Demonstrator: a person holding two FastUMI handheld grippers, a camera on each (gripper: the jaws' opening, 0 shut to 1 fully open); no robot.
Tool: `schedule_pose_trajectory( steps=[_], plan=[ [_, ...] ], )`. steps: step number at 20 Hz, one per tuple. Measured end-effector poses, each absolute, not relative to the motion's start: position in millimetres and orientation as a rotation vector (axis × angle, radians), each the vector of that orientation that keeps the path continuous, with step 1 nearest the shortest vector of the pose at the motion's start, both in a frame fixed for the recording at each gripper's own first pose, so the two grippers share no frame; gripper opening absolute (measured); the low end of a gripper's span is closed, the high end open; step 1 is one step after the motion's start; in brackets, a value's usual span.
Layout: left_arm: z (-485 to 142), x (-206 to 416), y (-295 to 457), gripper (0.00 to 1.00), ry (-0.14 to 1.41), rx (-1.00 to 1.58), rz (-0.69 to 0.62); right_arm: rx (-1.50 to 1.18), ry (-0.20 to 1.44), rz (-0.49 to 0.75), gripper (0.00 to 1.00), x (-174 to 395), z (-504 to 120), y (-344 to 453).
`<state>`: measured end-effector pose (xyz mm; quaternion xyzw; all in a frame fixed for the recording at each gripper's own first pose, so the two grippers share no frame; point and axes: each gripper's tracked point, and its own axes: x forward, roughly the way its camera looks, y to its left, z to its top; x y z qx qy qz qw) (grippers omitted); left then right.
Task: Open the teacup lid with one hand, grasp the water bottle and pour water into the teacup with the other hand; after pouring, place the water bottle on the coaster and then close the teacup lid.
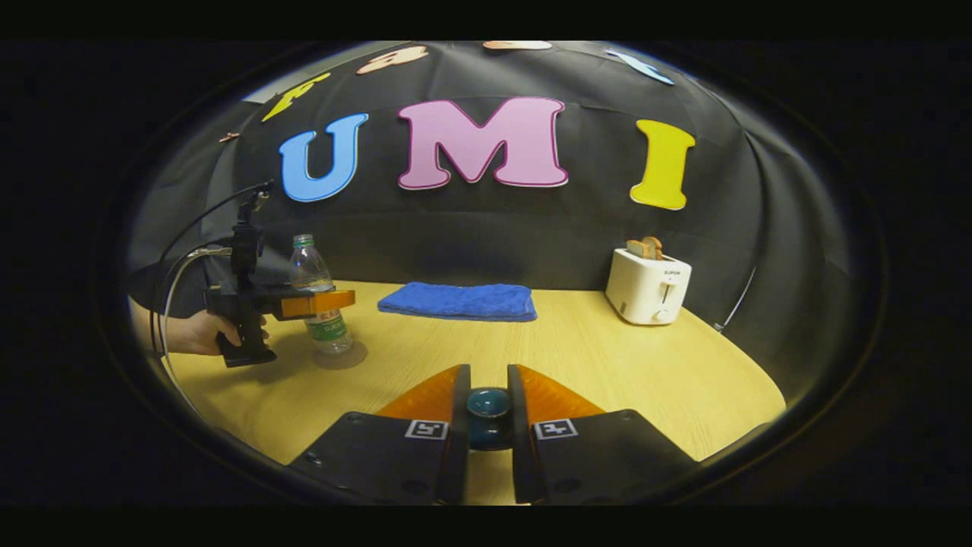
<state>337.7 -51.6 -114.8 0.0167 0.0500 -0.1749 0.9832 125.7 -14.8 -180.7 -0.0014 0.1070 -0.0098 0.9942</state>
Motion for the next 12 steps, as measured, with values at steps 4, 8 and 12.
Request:
schedule_pose_trajectory(
  steps=[4,8,12],
  plan=[
    [-114.8,338.1,-49.6,0.80,0.095,0.030,-0.328,-0.008,0.221,-0.003,0.25,125.3,-183.6,-5.1],
    [-119.2,333.7,-48.9,0.81,0.107,0.029,-0.335,-0.008,0.221,0.005,0.27,125.1,-184.0,-0.2],
    [-120.3,331.9,-47.9,0.83,0.124,0.054,-0.331,-0.003,0.222,0.006,0.27,124.1,-182.8,0.9]
  ],
)
